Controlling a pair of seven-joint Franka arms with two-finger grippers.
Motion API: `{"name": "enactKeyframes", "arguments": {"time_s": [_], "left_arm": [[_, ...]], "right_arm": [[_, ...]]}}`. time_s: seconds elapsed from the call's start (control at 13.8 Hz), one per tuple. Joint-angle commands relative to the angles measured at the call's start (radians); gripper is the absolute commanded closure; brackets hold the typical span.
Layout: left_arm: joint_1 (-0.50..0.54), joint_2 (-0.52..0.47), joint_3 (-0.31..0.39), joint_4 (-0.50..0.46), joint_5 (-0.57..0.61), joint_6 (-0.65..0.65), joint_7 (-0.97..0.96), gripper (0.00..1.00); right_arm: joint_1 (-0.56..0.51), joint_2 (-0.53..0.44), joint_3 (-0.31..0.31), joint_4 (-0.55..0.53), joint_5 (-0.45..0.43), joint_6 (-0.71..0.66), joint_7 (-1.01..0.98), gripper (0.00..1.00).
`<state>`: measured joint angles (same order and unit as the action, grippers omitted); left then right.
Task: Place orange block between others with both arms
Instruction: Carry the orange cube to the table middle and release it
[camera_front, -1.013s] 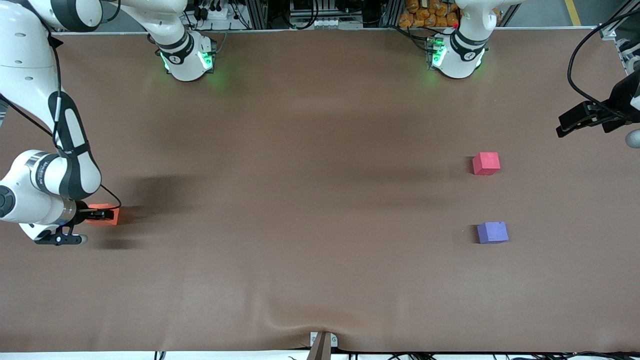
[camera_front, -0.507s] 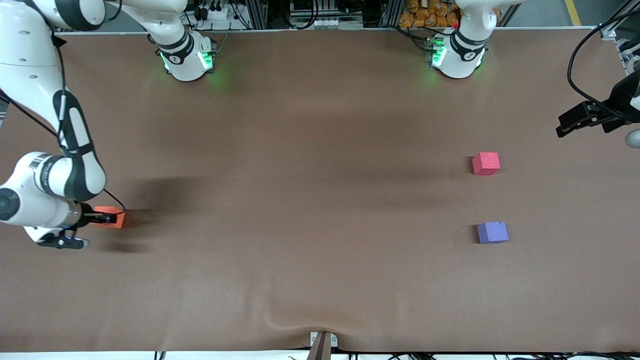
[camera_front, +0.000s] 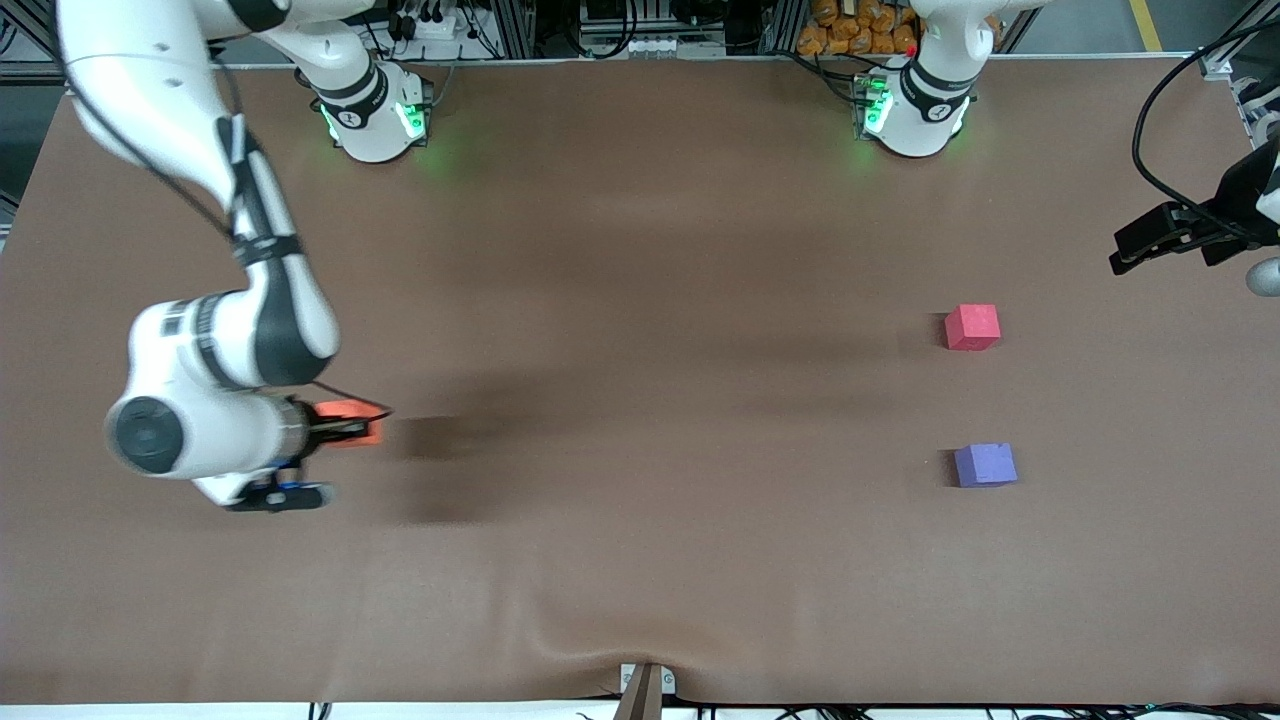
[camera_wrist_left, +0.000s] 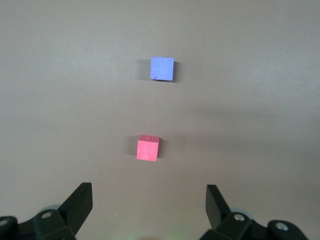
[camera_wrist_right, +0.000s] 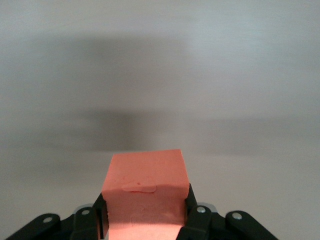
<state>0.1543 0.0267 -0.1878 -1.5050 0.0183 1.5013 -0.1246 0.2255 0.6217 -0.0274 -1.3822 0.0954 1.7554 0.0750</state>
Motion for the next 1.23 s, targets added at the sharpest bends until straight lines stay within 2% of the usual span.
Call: {"name": "enactKeyframes", "arguments": {"time_s": [0.0, 0.14, 0.29, 0.36, 0.65, 0.87, 0.94, 1.01, 1.16], "left_arm": [[0.004, -0.011, -0.005, -0.004, 0.012, -0.006, -0.01, 0.0], [0.004, -0.011, -0.007, -0.004, 0.012, -0.004, -0.01, 0.0], [0.002, -0.013, -0.007, -0.006, 0.012, -0.004, -0.01, 0.0], [0.002, -0.014, -0.007, -0.007, 0.012, -0.007, -0.01, 0.0], [0.002, -0.016, -0.007, -0.009, 0.012, -0.016, -0.01, 0.0], [0.002, -0.014, -0.009, -0.007, 0.012, -0.016, -0.01, 0.0], [0.001, -0.013, -0.009, -0.007, 0.012, -0.015, -0.012, 0.0], [0.001, -0.013, -0.009, -0.006, 0.011, -0.012, -0.012, 0.0], [0.001, -0.008, -0.009, -0.006, 0.011, -0.006, -0.012, 0.0]], "right_arm": [[0.105, 0.01, 0.032, 0.011, 0.038, -0.007, 0.054, 1.0], [0.182, 0.015, 0.053, 0.015, 0.052, 0.009, 0.069, 1.0], [0.26, 0.03, 0.055, 0.012, 0.116, 0.103, 0.124, 1.0], [0.308, 0.05, 0.055, 0.012, 0.119, 0.16, 0.175, 1.0], [0.487, 0.15, 0.053, 0.008, 0.11, 0.367, 0.564, 1.0], [0.537, 0.188, 0.052, 0.006, 0.07, 0.377, 0.739, 1.0], [0.538, 0.19, 0.052, 0.006, 0.073, 0.378, 0.758, 0.66], [0.543, 0.191, 0.052, 0.008, 0.07, 0.38, 0.769, 0.01], [0.54, 0.191, 0.052, 0.008, 0.07, 0.378, 0.772, 0.0]]}}
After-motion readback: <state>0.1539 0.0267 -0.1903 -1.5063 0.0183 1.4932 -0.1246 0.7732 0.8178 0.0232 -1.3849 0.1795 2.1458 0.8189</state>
